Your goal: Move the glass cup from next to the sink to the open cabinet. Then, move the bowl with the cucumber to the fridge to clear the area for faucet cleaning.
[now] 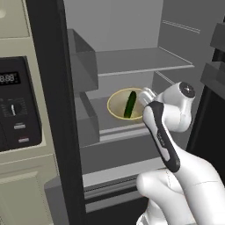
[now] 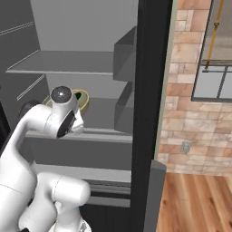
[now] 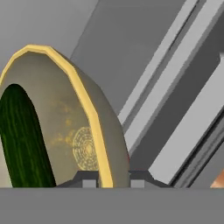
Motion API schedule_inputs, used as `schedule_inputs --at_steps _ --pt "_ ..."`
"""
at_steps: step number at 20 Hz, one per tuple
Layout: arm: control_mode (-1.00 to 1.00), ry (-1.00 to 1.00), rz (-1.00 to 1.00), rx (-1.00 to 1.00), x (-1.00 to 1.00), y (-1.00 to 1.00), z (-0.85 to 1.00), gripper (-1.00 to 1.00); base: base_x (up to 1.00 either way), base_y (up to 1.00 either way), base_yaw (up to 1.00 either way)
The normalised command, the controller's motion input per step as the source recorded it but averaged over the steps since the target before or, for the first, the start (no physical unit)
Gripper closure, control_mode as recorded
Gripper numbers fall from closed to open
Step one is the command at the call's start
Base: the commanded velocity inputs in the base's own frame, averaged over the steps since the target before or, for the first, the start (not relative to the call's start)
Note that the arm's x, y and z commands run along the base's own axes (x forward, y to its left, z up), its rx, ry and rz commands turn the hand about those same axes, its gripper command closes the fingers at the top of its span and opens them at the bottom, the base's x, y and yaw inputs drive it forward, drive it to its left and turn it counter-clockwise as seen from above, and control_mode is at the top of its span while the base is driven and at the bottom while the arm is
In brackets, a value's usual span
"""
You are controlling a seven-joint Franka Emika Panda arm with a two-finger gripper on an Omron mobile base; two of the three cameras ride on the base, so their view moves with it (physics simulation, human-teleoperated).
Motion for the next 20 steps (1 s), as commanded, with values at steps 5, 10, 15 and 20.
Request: schedule_inputs --at_steps 5,10,15,20 --pt "-1.00 0.14 -0.34 0.35 -0.23 -0.02 -0.05 1.00 0.00 0.00 0.00" --pt "-1.00 0.10 -0.07 0.08 0.00 0.00 -0.04 1.00 0.00 0.00 0.00" --pt "-1.00 0.01 0.00 0.00 0.00 0.00 -0.22 1.00 0.00 0.00 0.00" --pt "-1.00 0.02 0.00 0.00 0.14 0.00 -0.31 1.00 0.00 0.00 0.00"
